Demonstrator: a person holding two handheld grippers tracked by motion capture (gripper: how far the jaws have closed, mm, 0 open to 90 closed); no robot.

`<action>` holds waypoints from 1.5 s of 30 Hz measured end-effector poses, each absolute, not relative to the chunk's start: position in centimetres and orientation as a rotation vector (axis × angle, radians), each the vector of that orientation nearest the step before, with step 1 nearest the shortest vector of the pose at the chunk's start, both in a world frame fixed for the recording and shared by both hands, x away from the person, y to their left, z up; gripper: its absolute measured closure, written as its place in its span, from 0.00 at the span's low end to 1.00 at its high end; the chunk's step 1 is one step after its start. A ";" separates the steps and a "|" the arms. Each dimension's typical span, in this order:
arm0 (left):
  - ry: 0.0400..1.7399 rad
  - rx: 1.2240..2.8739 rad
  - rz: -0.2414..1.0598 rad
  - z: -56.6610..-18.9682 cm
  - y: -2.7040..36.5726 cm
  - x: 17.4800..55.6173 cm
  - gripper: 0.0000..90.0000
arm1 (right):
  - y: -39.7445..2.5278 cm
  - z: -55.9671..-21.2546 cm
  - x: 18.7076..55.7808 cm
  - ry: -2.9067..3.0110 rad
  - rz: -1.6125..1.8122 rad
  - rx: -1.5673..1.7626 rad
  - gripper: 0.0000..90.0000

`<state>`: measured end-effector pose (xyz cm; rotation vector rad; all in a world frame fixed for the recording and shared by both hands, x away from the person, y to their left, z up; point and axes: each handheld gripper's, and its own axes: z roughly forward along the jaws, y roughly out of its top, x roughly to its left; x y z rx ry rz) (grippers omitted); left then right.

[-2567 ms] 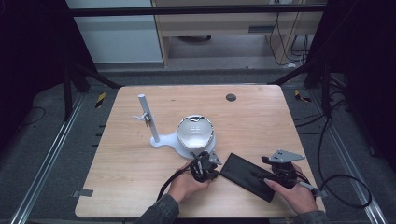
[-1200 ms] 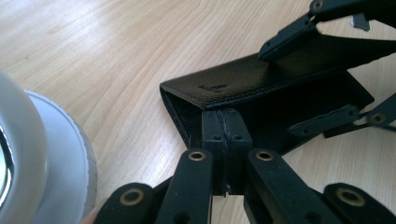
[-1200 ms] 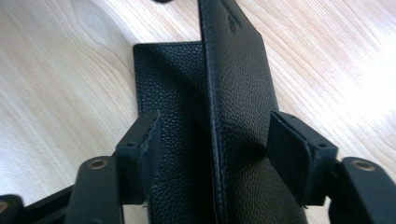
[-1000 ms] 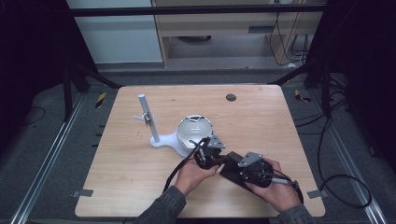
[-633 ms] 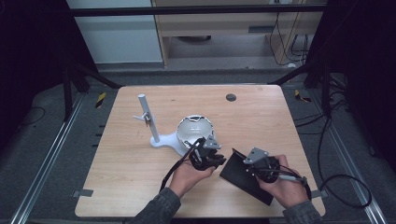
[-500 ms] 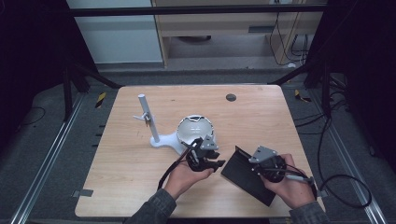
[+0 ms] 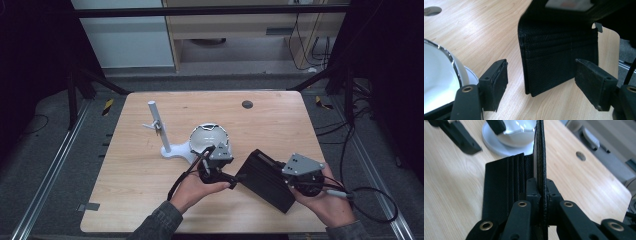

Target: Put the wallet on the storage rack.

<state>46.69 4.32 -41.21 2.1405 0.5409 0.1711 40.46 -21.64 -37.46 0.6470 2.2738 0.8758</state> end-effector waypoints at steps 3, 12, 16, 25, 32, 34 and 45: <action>0.533 2.142 0.169 -41.1 4.2 46.7 0.28 | -22.0 -36.8 40.2 2.253 0.929 0.633 0.94; 0.514 2.145 0.172 -40.6 3.6 47.7 0.26 | -22.8 -35.4 39.8 2.209 1.082 0.597 0.94; 0.525 2.151 0.117 -40.8 3.2 48.8 0.26 | -22.8 -34.9 39.7 2.201 1.121 0.574 0.94; 0.492 2.168 0.001 -40.6 3.0 49.4 0.58 | -22.7 -34.9 39.7 2.189 1.163 0.541 0.94; 0.520 2.135 -0.032 -39.3 3.8 49.0 0.88 | -22.9 -36.1 39.8 2.212 1.142 0.534 0.93; 0.514 2.149 0.008 -38.9 3.9 48.8 0.89 | -23.0 -36.4 39.8 2.216 1.138 0.538 0.93; 0.516 2.177 0.129 -35.8 4.3 48.3 0.90 | -22.0 -38.0 40.3 2.266 1.129 0.555 0.74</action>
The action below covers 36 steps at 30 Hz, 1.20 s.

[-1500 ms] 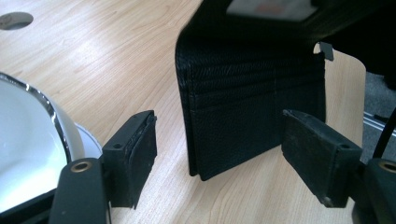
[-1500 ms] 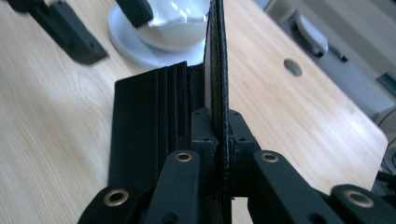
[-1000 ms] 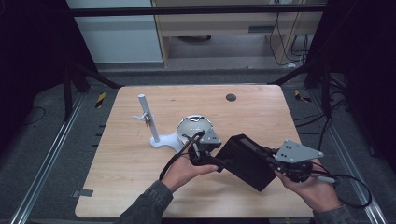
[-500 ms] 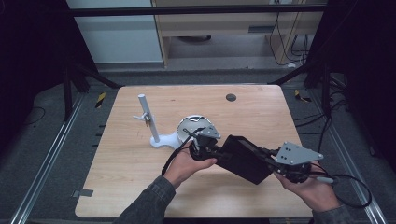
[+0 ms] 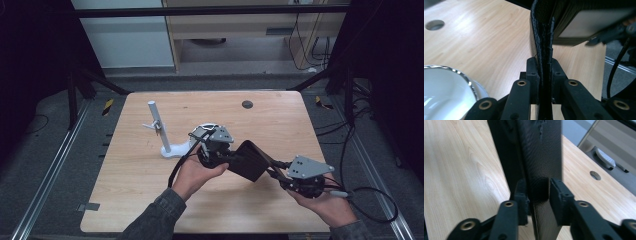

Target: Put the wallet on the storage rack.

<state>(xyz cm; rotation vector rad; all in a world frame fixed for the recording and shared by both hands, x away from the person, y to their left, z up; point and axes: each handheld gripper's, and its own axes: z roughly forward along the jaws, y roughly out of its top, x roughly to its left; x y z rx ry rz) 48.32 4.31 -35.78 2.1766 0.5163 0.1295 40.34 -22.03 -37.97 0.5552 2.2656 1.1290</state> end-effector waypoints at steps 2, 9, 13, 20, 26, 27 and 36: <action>0.519 2.186 0.156 -35.2 4.4 48.4 0.90 | -21.7 -38.4 40.5 2.272 1.134 0.570 0.67; 0.527 2.201 0.205 -33.6 4.8 48.5 0.90 | -20.6 -39.6 40.8 2.284 1.150 0.592 0.52; 0.527 2.205 0.227 -32.7 4.9 48.6 0.90 | -20.2 -40.0 41.0 2.279 1.169 0.605 0.47; 0.535 2.210 0.261 -32.0 5.6 48.7 0.90 | -20.1 -41.2 41.4 2.269 1.192 0.652 0.41; 0.552 2.206 0.271 -31.7 6.2 48.8 0.90 | -20.6 -43.2 41.7 2.221 1.207 0.781 0.28; 0.556 2.203 0.272 -31.7 6.2 48.8 0.90 | -20.9 -44.2 41.9 2.197 1.209 0.841 0.24; 0.557 2.208 0.285 -31.3 6.5 48.7 0.90 | -21.7 -46.5 42.5 2.139 1.201 1.004 0.17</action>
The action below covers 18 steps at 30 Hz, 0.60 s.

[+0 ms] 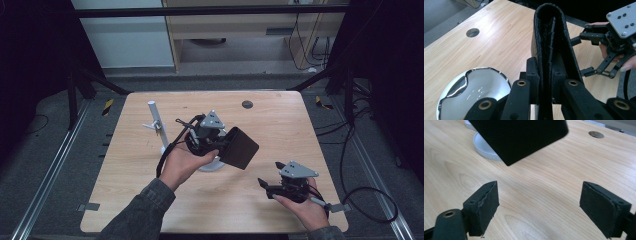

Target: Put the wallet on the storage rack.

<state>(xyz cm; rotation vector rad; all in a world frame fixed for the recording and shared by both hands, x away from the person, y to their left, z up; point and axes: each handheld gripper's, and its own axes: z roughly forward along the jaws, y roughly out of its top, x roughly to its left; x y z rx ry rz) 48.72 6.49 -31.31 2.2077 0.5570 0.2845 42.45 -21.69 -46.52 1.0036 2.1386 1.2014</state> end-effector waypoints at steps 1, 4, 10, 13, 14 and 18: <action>0.557 2.207 0.285 -31.3 6.5 48.7 0.90 | -21.8 -46.6 42.5 2.131 1.202 1.010 0.17; 0.563 2.204 0.290 -31.2 6.7 48.7 0.90 | -22.0 -46.8 42.5 2.115 1.201 1.034 0.17; 0.566 2.197 0.299 -30.7 7.3 48.6 0.90 | -22.1 -47.3 42.6 2.126 1.192 1.061 0.18; 0.570 2.199 0.311 -30.4 7.7 48.6 0.90 | -22.1 -47.5 42.7 2.130 1.182 1.068 0.18; 0.573 2.195 0.314 -30.3 7.8 48.6 0.90 | -22.2 -47.6 42.7 2.132 1.176 1.072 0.18; 0.582 2.187 0.327 -29.9 8.5 48.6 0.90 | -22.2 -47.8 42.8 2.137 1.164 1.088 0.18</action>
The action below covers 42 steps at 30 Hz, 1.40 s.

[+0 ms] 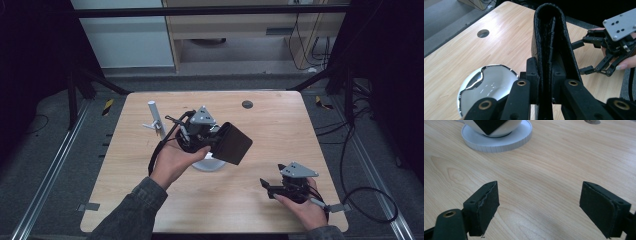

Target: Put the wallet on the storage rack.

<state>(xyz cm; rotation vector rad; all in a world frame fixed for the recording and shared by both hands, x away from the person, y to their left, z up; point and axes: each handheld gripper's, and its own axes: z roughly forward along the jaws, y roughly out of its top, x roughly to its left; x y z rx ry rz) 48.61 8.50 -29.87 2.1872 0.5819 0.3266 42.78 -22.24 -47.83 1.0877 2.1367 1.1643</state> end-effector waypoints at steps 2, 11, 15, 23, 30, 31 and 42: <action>0.589 2.178 0.331 -29.6 8.8 48.6 0.90 | -22.2 -48.0 42.8 2.143 1.155 1.094 0.18; 0.599 2.154 0.352 -28.7 10.1 48.3 0.90 | -22.1 -48.4 42.9 2.162 1.123 1.097 0.17; 0.605 2.146 0.364 -28.2 10.7 48.3 0.90 | -22.1 -48.5 42.9 2.166 1.115 1.105 0.17; 0.621 2.123 0.396 -27.1 12.1 48.3 0.90 | -22.1 -48.6 42.9 2.169 1.105 1.089 0.17; 0.646 2.120 0.424 -26.6 13.5 48.3 0.90 | -22.1 -48.6 42.9 2.168 1.103 1.097 0.17; 0.652 2.115 0.429 -26.5 13.6 48.3 0.90 | -22.1 -48.6 42.9 2.168 1.103 1.095 0.17; 0.686 2.128 0.465 -26.3 15.2 48.8 0.90 | -22.1 -48.6 42.8 2.172 1.094 1.107 0.17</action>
